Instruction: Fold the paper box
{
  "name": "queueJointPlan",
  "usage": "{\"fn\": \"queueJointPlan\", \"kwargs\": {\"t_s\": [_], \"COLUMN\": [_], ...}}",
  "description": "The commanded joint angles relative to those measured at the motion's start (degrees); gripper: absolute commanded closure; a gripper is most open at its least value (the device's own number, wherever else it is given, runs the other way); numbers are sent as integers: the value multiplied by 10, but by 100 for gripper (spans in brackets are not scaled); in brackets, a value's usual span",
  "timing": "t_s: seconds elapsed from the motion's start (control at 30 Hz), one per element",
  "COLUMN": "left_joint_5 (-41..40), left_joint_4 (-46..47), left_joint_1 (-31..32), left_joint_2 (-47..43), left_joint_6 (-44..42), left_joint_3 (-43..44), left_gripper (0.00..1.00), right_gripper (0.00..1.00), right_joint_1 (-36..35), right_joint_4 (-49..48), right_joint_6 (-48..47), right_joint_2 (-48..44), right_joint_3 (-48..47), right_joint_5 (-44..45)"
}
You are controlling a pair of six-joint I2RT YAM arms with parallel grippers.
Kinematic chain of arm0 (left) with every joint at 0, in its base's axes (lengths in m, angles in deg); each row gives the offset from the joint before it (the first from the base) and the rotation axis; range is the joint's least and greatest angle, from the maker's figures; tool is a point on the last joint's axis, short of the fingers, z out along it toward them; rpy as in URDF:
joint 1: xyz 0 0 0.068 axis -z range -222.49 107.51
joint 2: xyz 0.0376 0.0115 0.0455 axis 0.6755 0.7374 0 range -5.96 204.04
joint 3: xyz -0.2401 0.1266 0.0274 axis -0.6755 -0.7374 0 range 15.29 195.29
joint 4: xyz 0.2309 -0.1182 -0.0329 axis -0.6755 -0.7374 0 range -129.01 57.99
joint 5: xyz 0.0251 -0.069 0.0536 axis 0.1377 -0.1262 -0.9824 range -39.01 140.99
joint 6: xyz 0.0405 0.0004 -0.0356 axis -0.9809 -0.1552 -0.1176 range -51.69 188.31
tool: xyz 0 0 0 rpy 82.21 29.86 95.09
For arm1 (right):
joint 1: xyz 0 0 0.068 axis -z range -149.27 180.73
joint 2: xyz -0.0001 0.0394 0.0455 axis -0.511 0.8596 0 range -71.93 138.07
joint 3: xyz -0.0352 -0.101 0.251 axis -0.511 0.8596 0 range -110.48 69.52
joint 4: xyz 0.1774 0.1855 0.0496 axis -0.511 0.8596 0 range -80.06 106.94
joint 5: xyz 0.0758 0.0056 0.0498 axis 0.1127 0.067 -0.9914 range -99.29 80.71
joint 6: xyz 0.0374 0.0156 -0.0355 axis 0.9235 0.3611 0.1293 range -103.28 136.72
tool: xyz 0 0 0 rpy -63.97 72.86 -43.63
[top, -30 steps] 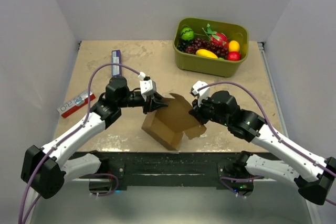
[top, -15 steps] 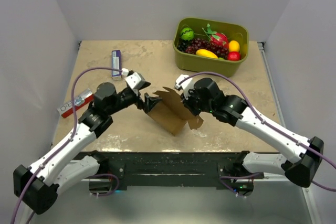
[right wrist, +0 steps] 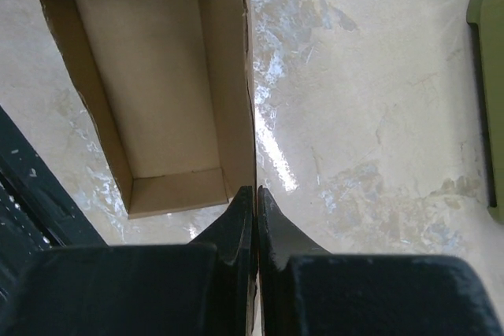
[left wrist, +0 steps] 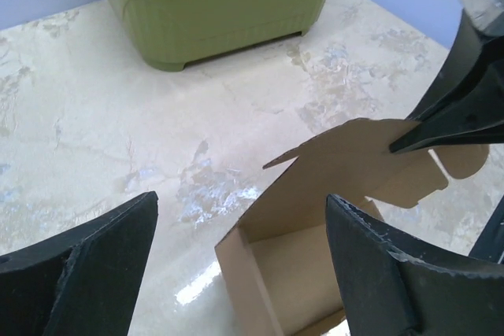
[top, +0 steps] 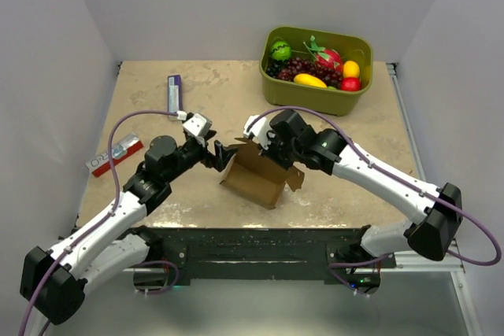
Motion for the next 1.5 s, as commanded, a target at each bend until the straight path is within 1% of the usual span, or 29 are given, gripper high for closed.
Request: {"fn": "queueJointPlan", "kwargs": {"t_s": [0.0, 0.17, 0.3, 0.47, 0.6, 0.7, 0.77, 0.8, 0.83, 0.87, 0.9, 0.97, 1.0, 1.07, 1.1, 1.2, 1.27, 1.47], "left_joint_5": [-23, -3, 8, 15, 24, 26, 25, 22, 19, 13, 0, -16, -27, -41, -60, -100, -104, -113], "left_joint_4": [33, 62, 64, 72, 81, 80, 76, 74, 69, 65, 60, 45, 42, 35, 31, 13, 19, 45], "left_joint_1": [2, 2, 2, 2, 4, 7, 11, 14, 19, 24, 27, 43, 49, 66, 79, 103, 111, 116], "left_joint_2": [2, 25, 45, 61, 72, 82, 86, 87, 89, 90, 90, 93, 97, 104, 111, 127, 133, 160], "left_joint_6": [3, 8, 8, 11, 11, 13, 11, 10, 10, 9, 7, 3, 2, 1, 1, 8, 20, 57], "left_joint_3": [-11, -24, -22, -24, -23, -19, -19, -18, -16, -15, -12, -9, -6, -4, 2, 17, 18, 14], "left_gripper": [9, 9, 9, 12, 28, 34, 41, 48, 51, 53, 60, 64, 68, 73, 77, 78, 80, 90], "right_gripper": [100, 100, 100, 100, 100, 100, 100, 100, 100, 100, 100, 100, 100, 100, 100, 100, 100, 100], "right_joint_1": [-3, -4, -4, -5, -4, -5, -6, -6, -5, -5, -6, -7, -7, -8, -8, -10, -12, -14], "right_joint_4": [35, 42, 42, 42, 40, 41, 41, 40, 40, 39, 39, 37, 34, 28, 26, 24, 21, 15], "right_joint_6": [-30, -32, -30, -30, -29, -30, -29, -29, -28, -28, -27, -25, -25, -26, -24, -20, -19, -17], "right_joint_2": [7, 15, 13, 9, 8, 9, 9, 9, 9, 9, 8, 5, 2, -2, -4, -8, -10, -14], "right_joint_3": [-40, -45, -45, -46, -44, -46, -47, -47, -47, -48, -50, -50, -49, -47, -45, -45, -43, -35], "right_joint_5": [13, 11, 9, 11, 11, 13, 14, 14, 17, 21, 26, 38, 42, 50, 58, 78, 78, 83]}}
